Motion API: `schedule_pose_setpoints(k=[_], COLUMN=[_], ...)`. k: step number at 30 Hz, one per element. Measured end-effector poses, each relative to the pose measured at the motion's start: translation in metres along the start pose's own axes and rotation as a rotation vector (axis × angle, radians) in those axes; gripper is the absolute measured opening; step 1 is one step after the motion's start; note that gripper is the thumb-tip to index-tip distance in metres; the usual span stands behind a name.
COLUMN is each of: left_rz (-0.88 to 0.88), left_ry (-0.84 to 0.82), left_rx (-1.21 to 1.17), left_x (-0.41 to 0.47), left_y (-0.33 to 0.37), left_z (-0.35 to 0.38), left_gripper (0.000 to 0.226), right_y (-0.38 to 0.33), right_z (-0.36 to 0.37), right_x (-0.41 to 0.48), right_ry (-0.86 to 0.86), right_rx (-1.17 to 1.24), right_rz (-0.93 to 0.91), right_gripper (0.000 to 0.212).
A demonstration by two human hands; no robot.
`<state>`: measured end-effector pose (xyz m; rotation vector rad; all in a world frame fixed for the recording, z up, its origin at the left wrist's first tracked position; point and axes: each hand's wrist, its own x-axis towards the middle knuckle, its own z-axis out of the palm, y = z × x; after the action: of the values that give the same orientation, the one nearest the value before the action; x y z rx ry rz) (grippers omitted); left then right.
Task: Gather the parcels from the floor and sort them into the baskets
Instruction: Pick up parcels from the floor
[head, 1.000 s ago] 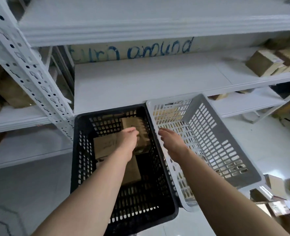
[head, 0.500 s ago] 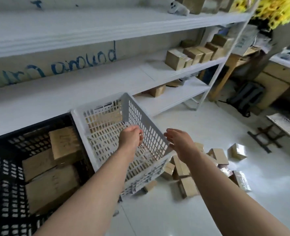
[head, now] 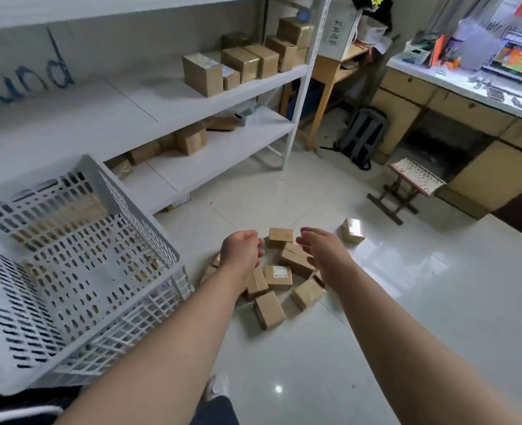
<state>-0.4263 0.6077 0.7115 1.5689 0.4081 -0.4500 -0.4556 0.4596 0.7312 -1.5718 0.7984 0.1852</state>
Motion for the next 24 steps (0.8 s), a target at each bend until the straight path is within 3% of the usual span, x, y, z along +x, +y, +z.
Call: schedule_pose_setpoints(k=[12, 16, 24], left_rz=[-0.214, -0.245, -0.325], left_ry=[0.130, 0.202, 0.384], left_rx=[0.056, 0.066, 0.040], left_x=[0.156, 0.199, 0.266], left_y=[0.005, 0.025, 0.036], left_z=[0.067, 0.066, 0.041], left_gripper=[0.018, 0.029, 0.029], right_y=[-0.037, -0.052, -0.070], right_z=[0.000, 0.017, 0.070], right_x=[0.177, 0.230, 0.308], right_ry=[-0.039, -0.097, -0.269], right_rx=[-0.028, -0.041, -0.121], right_rz=[0.105, 0.120, 0.146], right_gripper=[0.029, 0.032, 0.033])
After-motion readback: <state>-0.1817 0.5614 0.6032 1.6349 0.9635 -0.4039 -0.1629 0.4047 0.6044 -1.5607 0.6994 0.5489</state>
